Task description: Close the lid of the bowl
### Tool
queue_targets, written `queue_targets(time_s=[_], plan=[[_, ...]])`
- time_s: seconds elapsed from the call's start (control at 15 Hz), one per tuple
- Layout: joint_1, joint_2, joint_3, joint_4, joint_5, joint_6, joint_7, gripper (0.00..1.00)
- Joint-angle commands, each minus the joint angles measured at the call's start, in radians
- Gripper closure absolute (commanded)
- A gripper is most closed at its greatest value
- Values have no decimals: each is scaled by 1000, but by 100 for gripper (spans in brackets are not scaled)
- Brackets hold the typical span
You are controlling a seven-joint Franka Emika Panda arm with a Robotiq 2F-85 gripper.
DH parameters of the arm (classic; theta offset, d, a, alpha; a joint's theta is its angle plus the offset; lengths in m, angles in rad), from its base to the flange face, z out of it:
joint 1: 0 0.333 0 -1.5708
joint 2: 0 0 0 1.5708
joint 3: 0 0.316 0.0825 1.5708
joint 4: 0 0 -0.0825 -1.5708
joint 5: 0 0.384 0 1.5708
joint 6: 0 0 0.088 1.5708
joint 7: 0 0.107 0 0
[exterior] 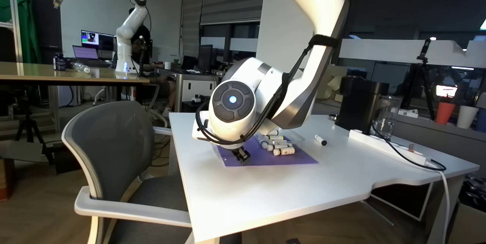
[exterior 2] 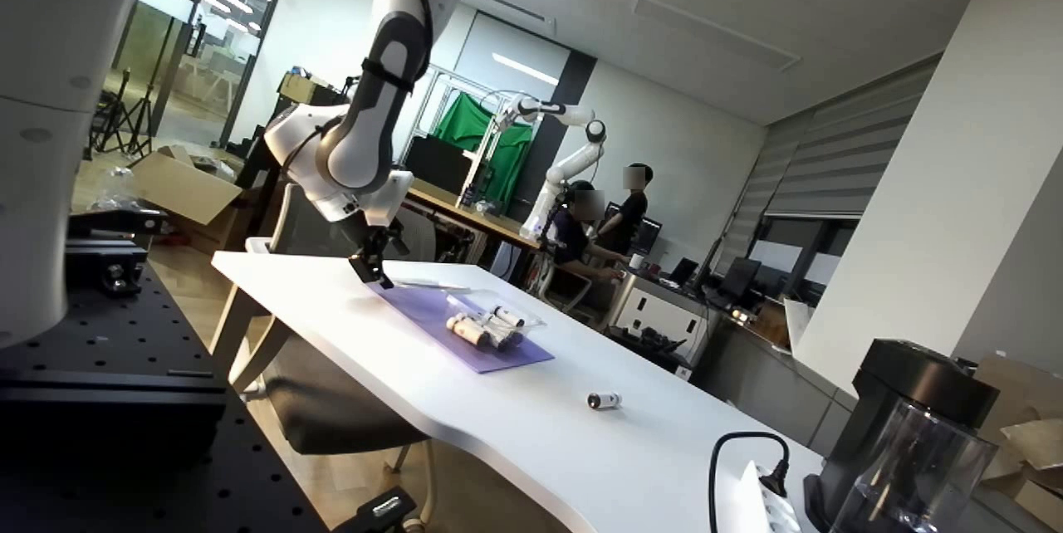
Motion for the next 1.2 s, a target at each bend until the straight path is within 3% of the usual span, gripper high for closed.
queue_targets(time_s=[0.0,0.33,0.8,1.13], plan=[[-17,25,9,17,-97,-51,93,0],[-29,33,28,-6,-182,-196,282,0],[-81,63,50,22,-102,-93,205,0],[-72,73,48,33,-181,-154,285,0]])
